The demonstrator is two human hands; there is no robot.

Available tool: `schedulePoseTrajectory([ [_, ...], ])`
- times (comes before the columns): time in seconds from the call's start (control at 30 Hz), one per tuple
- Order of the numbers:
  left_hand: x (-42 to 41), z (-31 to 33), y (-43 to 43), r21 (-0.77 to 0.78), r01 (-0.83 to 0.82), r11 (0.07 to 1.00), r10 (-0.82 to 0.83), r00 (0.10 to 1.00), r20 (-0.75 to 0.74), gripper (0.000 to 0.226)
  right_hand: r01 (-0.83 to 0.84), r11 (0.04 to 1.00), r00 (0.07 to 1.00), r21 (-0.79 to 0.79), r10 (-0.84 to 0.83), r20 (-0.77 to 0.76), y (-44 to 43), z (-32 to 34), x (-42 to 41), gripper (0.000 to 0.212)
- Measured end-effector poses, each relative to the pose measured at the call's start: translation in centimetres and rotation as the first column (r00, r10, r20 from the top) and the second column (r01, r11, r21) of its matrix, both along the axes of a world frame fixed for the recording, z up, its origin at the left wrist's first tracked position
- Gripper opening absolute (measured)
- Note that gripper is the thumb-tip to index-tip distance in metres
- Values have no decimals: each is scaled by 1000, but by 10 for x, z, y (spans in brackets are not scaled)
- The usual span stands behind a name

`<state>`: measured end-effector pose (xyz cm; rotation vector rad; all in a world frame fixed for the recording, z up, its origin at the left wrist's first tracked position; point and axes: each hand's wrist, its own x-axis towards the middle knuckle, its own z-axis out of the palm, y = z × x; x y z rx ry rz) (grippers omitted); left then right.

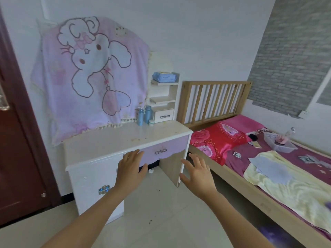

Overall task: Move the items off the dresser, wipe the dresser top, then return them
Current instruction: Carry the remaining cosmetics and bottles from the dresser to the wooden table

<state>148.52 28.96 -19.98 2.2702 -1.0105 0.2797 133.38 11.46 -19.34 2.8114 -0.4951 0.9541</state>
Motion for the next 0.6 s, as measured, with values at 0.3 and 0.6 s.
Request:
schedulePoseTrajectory([
  [0.3,53,-13,-137,-10,-25,1000,23,991,-135,50,20,994,998,105,-12,-70,-139,-9,47,46],
  [0.6,117,-45,-251,65,-127,990,138,966,-221,78,-90,985,964,148,123,-234,-267,-44,133,60],
])
